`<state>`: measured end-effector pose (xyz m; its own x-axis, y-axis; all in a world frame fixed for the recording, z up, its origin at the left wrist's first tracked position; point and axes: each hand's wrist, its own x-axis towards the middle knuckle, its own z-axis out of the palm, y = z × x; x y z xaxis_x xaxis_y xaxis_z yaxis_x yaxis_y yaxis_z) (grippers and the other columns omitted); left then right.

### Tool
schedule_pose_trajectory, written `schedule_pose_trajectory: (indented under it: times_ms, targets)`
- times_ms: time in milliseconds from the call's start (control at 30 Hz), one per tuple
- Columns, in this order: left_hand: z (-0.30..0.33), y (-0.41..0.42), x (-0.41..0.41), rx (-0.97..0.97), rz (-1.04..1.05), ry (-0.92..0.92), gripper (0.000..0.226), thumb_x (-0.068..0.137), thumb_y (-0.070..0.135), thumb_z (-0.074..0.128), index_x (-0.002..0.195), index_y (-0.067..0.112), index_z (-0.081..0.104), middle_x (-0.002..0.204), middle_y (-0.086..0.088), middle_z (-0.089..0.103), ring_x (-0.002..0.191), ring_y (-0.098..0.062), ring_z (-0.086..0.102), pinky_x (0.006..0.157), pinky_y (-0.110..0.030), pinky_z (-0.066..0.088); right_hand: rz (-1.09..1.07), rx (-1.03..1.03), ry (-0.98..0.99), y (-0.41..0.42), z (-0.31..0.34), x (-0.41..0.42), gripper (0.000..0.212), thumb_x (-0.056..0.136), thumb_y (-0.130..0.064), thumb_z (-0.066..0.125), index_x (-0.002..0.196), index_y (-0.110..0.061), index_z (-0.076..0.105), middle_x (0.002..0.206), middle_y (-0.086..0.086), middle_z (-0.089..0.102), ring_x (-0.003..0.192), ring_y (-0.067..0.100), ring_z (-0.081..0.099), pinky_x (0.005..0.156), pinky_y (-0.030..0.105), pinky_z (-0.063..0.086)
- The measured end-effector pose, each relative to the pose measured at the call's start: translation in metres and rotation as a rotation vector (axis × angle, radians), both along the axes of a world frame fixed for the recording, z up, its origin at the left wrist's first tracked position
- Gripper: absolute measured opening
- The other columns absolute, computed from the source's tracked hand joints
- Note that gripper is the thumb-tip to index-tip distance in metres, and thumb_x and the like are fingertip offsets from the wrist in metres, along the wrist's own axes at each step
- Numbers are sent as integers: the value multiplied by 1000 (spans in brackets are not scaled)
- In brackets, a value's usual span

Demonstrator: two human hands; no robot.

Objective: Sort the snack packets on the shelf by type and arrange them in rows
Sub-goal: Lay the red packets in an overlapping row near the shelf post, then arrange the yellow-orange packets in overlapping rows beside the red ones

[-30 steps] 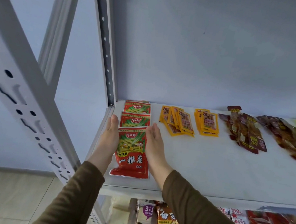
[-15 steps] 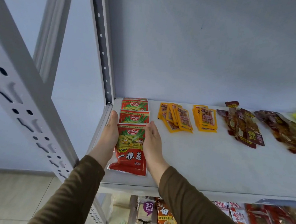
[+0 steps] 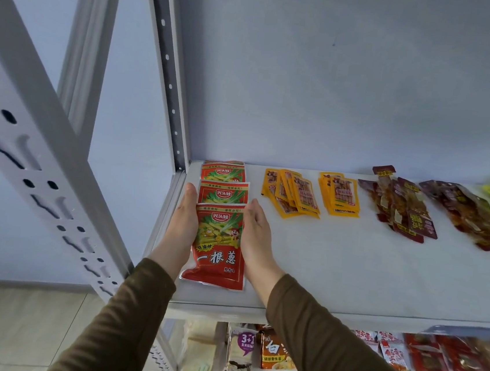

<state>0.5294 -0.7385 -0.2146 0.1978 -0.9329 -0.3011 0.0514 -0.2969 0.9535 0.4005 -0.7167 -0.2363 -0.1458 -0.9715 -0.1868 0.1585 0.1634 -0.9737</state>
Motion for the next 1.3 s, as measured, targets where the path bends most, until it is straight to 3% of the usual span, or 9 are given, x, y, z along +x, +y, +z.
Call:
schedule_pose_trajectory:
  times_ms: [167, 267, 500, 600, 700, 967, 1133, 1233, 1300]
  targets:
    - [3, 2, 0, -54, -6, -38, 44, 98, 72, 20, 87, 44, 53, 60, 27, 69, 57, 6, 69, 55, -23, 48, 1, -4, 25, 0, 1, 0, 35, 108, -48, 37, 138, -31, 46, 118, -10, 68, 106, 14, 72, 94, 44, 60]
    - [4, 3, -1, -125, -42, -93, 45, 96, 73, 24, 104, 45, 59, 86, 14, 75, 72, 1, 74, 63, -25, 56, -17, -35, 78, -1, 5, -3, 31, 109, -44, 38, 138, -37, 42, 109, -25, 59, 107, 6, 67, 95, 35, 58]
    - [15, 2, -7, -244, -182, -257, 53, 102, 63, 30, 137, 28, 51, 121, 5, 68, 105, -13, 70, 75, -23, 57, -76, -126, 195, 4, 23, -11, 26, 108, -38, 46, 132, -28, 48, 108, -25, 57, 83, -24, 61, 63, 4, 48]
    - [22, -2, -17, -291, -247, -372, 57, 103, 61, 31, 147, 28, 44, 143, -2, 56, 129, -23, 56, 105, -47, 50, -127, -180, 299, 6, 34, -23, 40, 107, -36, 47, 144, -20, 49, 137, -10, 56, 118, -5, 56, 95, 19, 47]
    - [30, -7, -34, -374, -298, -478, 53, 104, 56, 35, 148, 27, 44, 151, -3, 48, 138, -25, 47, 112, -48, 42, -179, -233, 350, 3, 42, -45, 40, 108, -31, 48, 144, -15, 51, 146, 0, 54, 135, 16, 51, 114, 36, 41]
    - [41, -41, -109, -360, -393, -478, 52, 106, 41, 43, 151, 15, 40, 152, -12, 46, 137, -29, 45, 96, -27, 31, -176, -162, 446, -32, 56, -126, 48, 108, -34, 44, 152, -15, 44, 156, 3, 45, 143, 19, 43, 118, 42, 36]
    - [35, -70, -150, -134, -307, -454, 55, 107, 32, 44, 154, 7, 32, 155, -18, 42, 140, -33, 44, 108, -32, 37, -16, -7, 424, -66, 48, -154, 51, 109, -31, 39, 157, -13, 35, 162, 6, 36, 147, 23, 36, 108, 31, 33]
    - [26, -76, -166, -64, -255, -430, 52, 106, 32, 43, 150, 5, 35, 146, -21, 50, 132, -34, 51, 94, -30, 44, 90, 32, 495, -82, 39, -161, 49, 109, -23, 35, 157, -13, 34, 160, 8, 39, 145, 25, 39, 101, 26, 32]
    - [23, -79, -172, -37, -236, -494, 52, 107, 30, 40, 151, 3, 35, 151, -23, 45, 138, -36, 45, 108, -34, 38, 149, 30, 569, -89, 37, -160, 49, 106, -13, 34, 155, -12, 37, 155, 9, 46, 140, 26, 45, 102, 24, 37]
